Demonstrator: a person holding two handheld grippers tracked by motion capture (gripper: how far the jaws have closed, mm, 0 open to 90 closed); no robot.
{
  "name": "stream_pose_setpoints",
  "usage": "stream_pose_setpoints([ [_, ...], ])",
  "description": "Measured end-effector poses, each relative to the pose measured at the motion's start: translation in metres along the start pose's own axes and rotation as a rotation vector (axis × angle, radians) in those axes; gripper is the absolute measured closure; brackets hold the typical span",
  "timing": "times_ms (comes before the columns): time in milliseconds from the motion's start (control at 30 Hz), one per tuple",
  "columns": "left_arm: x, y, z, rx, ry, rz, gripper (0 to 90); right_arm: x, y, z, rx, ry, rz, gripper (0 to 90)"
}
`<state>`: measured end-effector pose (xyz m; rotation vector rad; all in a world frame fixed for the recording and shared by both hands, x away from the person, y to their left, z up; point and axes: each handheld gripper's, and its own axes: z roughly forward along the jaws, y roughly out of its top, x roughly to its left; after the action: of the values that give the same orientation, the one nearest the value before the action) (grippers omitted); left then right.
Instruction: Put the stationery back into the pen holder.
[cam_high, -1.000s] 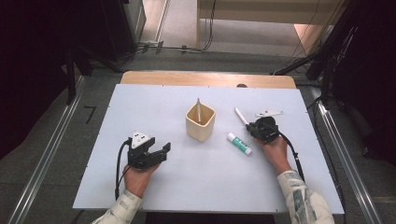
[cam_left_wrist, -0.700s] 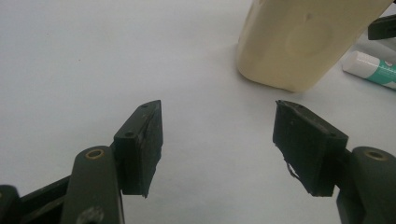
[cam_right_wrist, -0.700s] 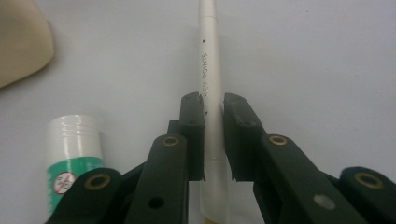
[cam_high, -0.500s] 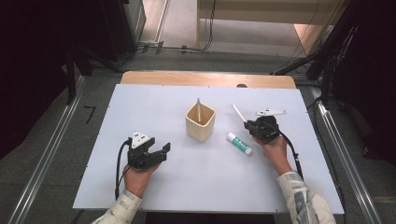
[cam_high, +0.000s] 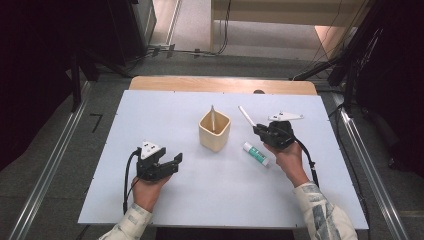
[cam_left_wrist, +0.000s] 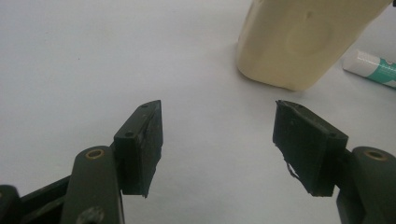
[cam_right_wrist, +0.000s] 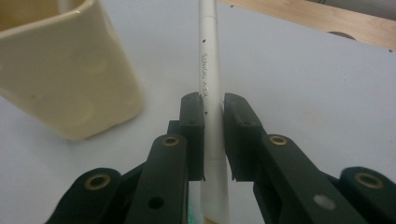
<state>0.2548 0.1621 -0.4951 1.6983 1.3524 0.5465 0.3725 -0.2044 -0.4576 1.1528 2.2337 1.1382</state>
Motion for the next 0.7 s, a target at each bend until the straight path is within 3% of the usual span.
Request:
stream_pose_setpoints([
  [700, 0.0, 0.0, 0.0, 0.0, -0.001, 0.001, 34.3, 0.03, 0.03, -0.008, -0.077, 0.082, -0.018, 76.6],
])
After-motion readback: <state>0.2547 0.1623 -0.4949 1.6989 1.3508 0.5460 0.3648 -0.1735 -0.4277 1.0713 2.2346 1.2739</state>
